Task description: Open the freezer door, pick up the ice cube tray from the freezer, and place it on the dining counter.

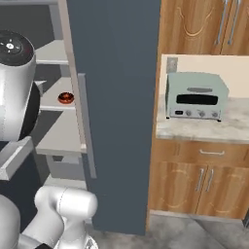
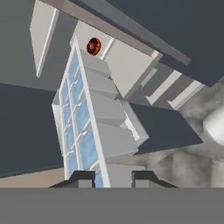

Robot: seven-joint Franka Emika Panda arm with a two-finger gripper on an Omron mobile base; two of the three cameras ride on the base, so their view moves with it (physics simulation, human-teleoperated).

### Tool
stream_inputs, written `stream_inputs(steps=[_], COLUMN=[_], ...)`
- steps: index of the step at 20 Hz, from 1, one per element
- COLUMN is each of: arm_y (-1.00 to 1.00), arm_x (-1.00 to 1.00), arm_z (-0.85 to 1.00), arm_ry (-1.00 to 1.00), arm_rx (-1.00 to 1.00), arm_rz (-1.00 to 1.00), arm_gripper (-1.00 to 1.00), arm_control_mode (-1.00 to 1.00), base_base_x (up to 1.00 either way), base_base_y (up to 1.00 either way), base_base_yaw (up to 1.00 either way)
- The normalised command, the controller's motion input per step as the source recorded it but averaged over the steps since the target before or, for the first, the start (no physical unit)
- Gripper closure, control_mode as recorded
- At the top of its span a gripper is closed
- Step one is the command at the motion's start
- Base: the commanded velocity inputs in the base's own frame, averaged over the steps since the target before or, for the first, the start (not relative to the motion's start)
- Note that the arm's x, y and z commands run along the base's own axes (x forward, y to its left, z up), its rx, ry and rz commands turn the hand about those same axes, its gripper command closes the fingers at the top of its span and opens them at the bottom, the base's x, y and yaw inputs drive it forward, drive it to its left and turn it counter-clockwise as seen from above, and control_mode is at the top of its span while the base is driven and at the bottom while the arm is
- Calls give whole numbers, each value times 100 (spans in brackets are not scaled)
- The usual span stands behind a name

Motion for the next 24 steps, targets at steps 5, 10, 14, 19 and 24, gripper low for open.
stream_inputs(steps=[5,10,14,19,24], arm_y=[0,0,0,0,0], arm_x=[0,0,0,0,0], arm_z=[0,0,0,0,0], arm_ry=[0,0,0,0,0], arm_rx=[0,0,0,0,0], arm_rz=[0,0,0,0,0], arm_gripper=[100,100,100,100,100], arm_control_mode=[100,100,100,100,100], base_base_x=[-47,-41,-29,-10,-11], base_base_y=[-65,-60,-60,-41,-31], base_base_yaw=[-39,-53,-57,-60,-57])
